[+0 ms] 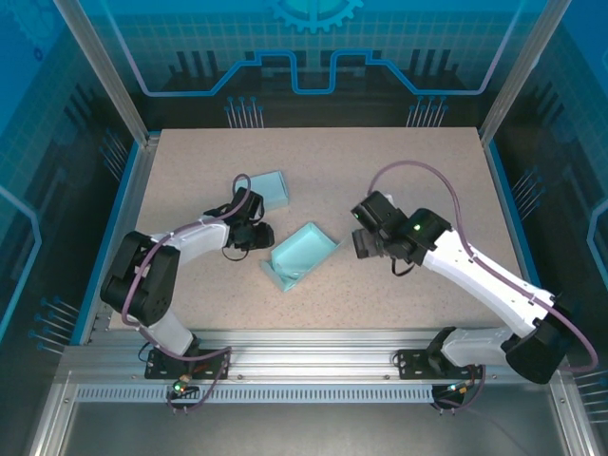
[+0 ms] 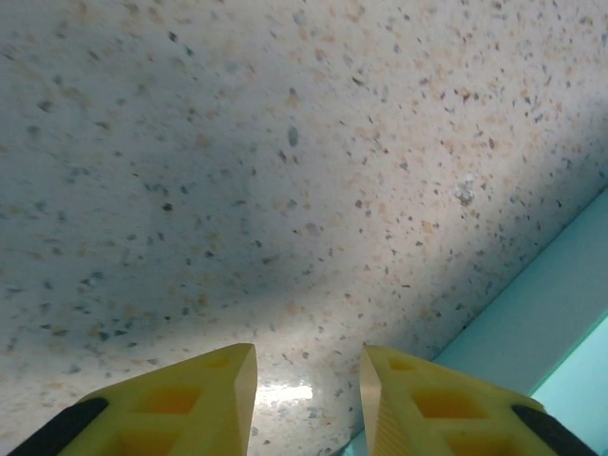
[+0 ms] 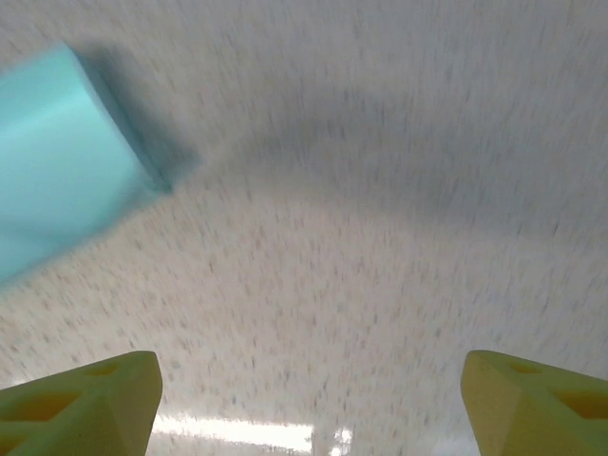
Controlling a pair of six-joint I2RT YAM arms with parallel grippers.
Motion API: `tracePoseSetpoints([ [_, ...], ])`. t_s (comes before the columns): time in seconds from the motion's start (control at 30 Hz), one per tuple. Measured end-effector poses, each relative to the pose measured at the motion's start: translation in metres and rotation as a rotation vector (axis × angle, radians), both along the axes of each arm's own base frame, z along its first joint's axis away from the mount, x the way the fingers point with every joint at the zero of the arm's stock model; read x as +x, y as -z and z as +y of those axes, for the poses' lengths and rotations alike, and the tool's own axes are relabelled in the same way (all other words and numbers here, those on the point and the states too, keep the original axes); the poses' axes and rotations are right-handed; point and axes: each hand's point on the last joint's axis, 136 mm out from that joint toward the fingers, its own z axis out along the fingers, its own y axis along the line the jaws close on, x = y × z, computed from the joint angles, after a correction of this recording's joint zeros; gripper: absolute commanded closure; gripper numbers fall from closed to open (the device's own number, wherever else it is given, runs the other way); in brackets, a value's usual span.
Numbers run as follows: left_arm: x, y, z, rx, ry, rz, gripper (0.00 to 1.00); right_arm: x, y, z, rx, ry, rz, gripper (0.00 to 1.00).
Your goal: Fold the paper box
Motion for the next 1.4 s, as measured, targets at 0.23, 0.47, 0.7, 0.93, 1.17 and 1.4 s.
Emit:
tracePoseSetpoints([
  [0.23,-0.012,0.002,-0.019,-0.041,0.049,0.026,0.66,-0.031,0.074,0.003,0.126,0.065,0.201,0.19],
  [0.47,-0.023,0.003,-0.039,-0.07,0.071,0.041,0.66,-0.007,0.11,0.043,0.24,0.041,0.27,0.21],
  [0.7,-0.038,0.004,-0.064,-0.124,0.083,0.055,0.66,0.038,0.124,0.047,0.298,0.064,0.258,0.21],
  [0.93,-0.046,-0.006,-0.101,-0.21,0.11,0.037,0.63,0.098,0.121,0.033,0.372,0.081,0.201,0.23],
  [1.17,-0.049,-0.018,-0.122,-0.254,0.122,0.001,0.59,0.144,0.112,0.019,0.385,0.08,0.154,0.2],
  [1.4,-0.019,-0.068,-0.082,-0.091,0.135,-0.223,0.48,0.132,0.086,-0.039,0.344,0.206,0.101,0.14],
])
